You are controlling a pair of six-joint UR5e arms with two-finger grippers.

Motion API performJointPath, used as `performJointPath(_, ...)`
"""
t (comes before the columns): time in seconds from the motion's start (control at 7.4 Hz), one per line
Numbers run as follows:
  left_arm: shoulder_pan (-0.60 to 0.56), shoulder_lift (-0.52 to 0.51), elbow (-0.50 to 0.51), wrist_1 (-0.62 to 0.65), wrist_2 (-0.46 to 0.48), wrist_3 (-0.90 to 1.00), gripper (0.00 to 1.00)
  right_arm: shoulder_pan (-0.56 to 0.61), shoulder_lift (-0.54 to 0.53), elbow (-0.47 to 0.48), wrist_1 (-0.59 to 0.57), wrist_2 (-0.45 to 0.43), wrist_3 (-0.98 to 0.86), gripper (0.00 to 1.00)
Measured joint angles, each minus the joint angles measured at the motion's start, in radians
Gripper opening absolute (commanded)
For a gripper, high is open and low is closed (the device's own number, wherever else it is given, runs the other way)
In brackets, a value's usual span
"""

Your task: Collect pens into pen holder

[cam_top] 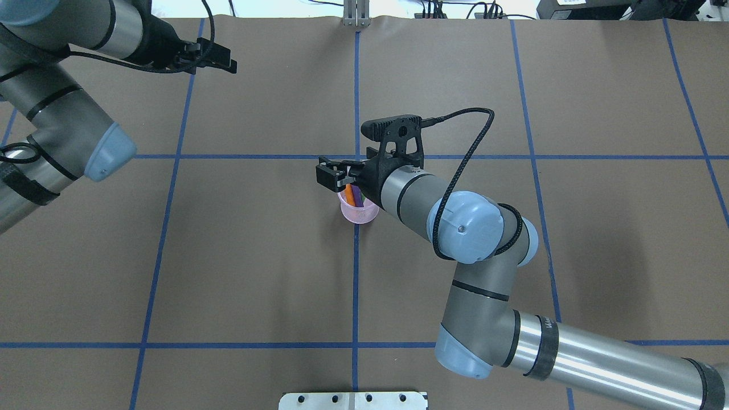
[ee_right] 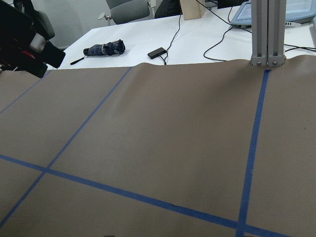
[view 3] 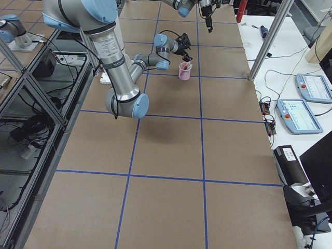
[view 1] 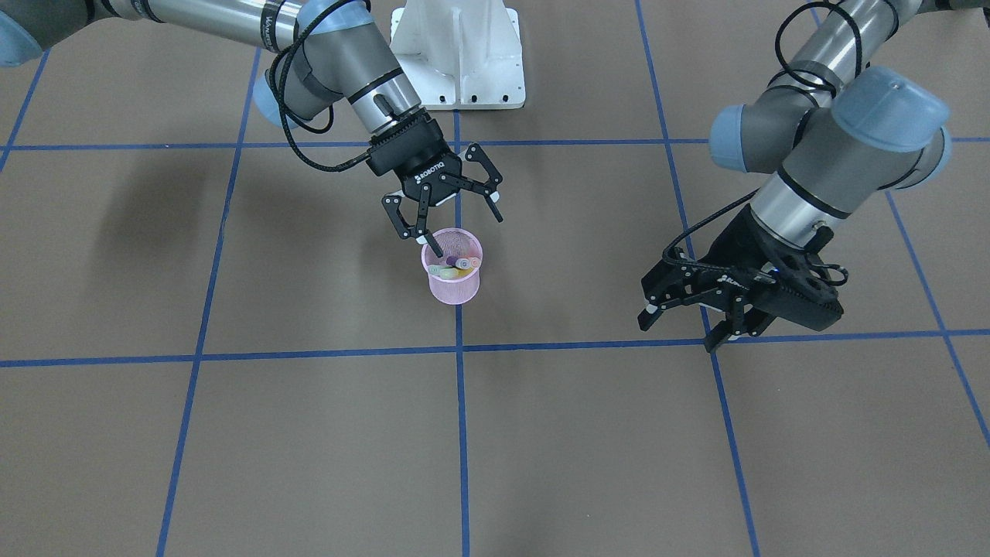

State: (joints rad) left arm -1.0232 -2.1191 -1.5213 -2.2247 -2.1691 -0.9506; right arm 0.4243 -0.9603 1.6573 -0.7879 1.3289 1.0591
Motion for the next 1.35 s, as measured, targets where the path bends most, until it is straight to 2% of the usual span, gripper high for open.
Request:
performJointPath(0.14, -0.068, 0.000, -0.004, 0.077, -0.086, 0.067, 0.99, 0.030, 0.004, 0.045, -0.068, 0.073, 0.027, 0.99)
performJointPath(0.41, -0.192, 0.002, -0.024, 0.296, -0.193, 0.259, 1.00, 0.161, 0.000, 0.195, -0.380, 0.322, 0.047, 0.99)
performJointPath(0.68, -0.282, 0.047, -0.049, 0.485, -0.208, 0.451, 1.00, 0.410, -0.033, 0.267, -0.705, 0.739, 0.003, 1.00)
performJointPath(0.81, -0.316, 0.113, -0.059, 0.511, -0.195, 0.568, 1.00, 0.509, -0.092, 0.283, -0.771, 0.854, -0.054, 1.00)
performJointPath(1.08, -0.399, 0.241, -0.068, 0.500, -0.134, 0.791, 1.00, 0.648, -0.239, 0.262, -0.818, 0.913, -0.199, 1.00)
performJointPath(1.35, -0.470, 0.322, -0.058, 0.484, -0.110, 0.962, 1.00, 0.706, -0.368, 0.231, -0.823, 0.903, -0.381, 1.00)
